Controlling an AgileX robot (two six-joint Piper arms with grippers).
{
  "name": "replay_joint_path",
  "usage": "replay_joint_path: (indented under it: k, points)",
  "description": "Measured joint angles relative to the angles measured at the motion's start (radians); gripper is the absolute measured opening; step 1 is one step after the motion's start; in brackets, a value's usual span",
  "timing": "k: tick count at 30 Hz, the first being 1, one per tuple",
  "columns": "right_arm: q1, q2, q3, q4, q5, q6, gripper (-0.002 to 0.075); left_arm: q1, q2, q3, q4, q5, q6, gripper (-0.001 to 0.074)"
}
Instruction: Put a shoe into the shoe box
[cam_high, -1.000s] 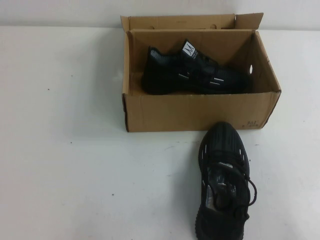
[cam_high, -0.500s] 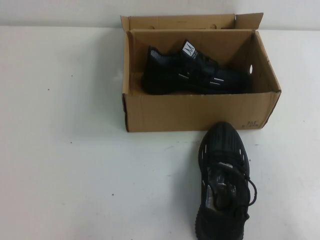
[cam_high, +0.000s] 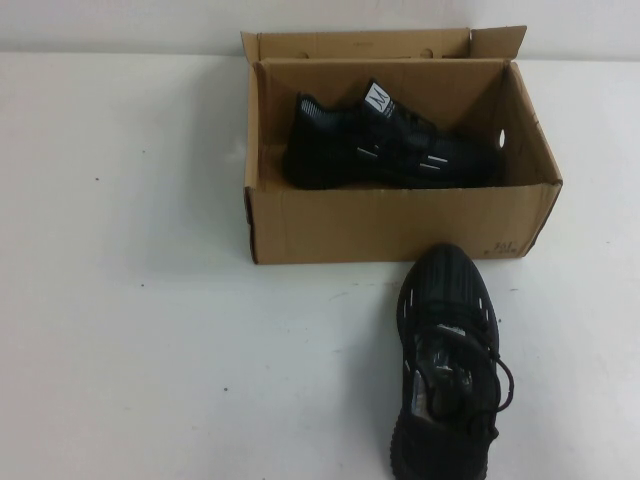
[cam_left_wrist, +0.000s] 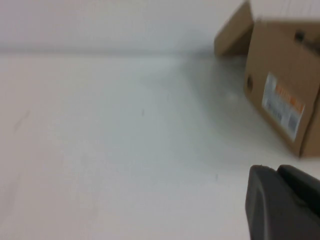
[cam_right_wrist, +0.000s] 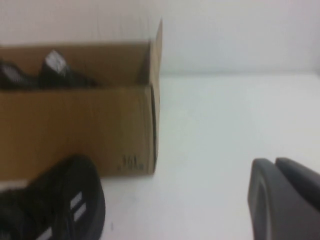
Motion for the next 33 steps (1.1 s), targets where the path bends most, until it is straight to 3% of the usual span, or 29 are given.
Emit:
replay_joint_path:
  k: [8,13,22,28,33]
  points:
    - [0.000,0.000,0.000,0.000,-0.563,0.000,-0.0017,0.000,0.000,0.000,0.000,-0.652,0.000,-0.0001]
    - [0.000,-0.002,0.000,0.000,-0.778,0.000,-0.0017,0.000,-0.002,0.000,0.002,-0.906,0.000,-0.0001]
    - [0.000,-0.008,0.000,0.000,-0.855,0.002,-0.0017,0.000,-0.002,0.000,0.002,-0.989,0.000,-0.0001]
    - [0.000,-0.008,-0.008,-0.002,-1.084,0.004,-0.0017,0.000,-0.002,-0.003,0.002,-1.173,-0.083,-0.0001]
    - [0.000,-0.008,-0.167,-0.002,-1.061,0.004,-0.0017,0.000,-0.004,-0.145,0.031,-1.160,-0.091,-0.0001]
